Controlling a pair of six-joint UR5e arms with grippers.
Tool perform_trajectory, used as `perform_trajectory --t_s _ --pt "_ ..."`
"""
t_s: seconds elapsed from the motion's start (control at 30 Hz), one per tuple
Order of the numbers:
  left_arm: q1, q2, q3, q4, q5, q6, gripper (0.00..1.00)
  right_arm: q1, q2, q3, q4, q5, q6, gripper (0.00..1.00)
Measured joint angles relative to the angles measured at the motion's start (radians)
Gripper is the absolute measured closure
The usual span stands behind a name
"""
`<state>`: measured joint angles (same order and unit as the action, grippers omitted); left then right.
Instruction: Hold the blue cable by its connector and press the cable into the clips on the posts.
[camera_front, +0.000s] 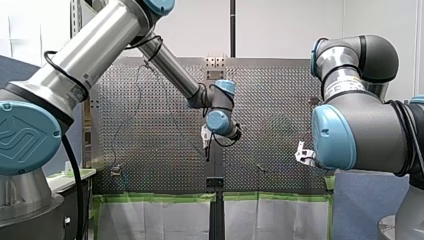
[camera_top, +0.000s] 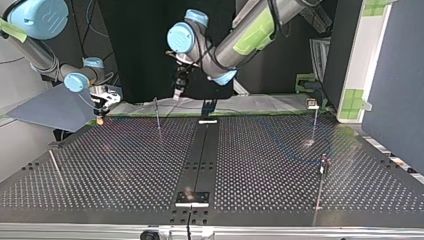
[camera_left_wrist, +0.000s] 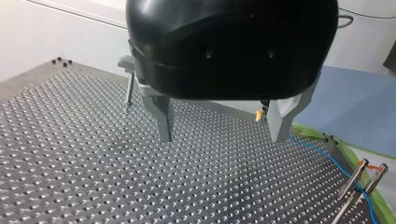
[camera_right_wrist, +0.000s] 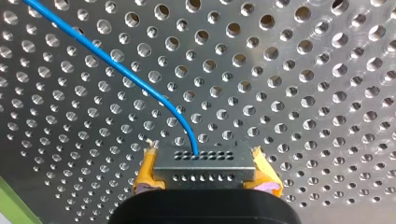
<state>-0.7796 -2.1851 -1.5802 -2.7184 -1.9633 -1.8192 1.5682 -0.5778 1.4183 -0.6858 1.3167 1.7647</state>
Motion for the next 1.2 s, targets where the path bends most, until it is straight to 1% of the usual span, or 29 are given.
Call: perform_trajectory --t_s 0.57,0.7,0.83,0.97,1.13,1.2 --pt "0.003 0.161 -0.161 0.001 -0.004 -0.003 0.00 0.005 0.000 0.000 0.000 0.000 -0.003 1.00" --pt "0.006 0.196 -0.195 0.011 -0.002 -0.012 0.00 0.008 0.000 0.000 0.000 0.000 -0.003 1.00" --pt "0.011 0.231 -0.231 0.040 0.008 -0.040 0.00 0.011 0.000 0.000 0.000 0.000 -0.004 1.00" --pt "0.015 0.276 -0.276 0.084 0.021 -0.078 0.00 0.015 0.000 0.000 0.000 0.000 -0.006 1.00" --pt "0.016 0.327 -0.327 0.135 0.021 -0.087 0.00 0.019 -0.001 0.000 0.001 0.000 -0.008 1.00" --pt "0.016 0.348 -0.348 0.156 0.020 -0.089 0.00 0.022 -0.001 0.000 0.001 0.000 -0.012 1.00"
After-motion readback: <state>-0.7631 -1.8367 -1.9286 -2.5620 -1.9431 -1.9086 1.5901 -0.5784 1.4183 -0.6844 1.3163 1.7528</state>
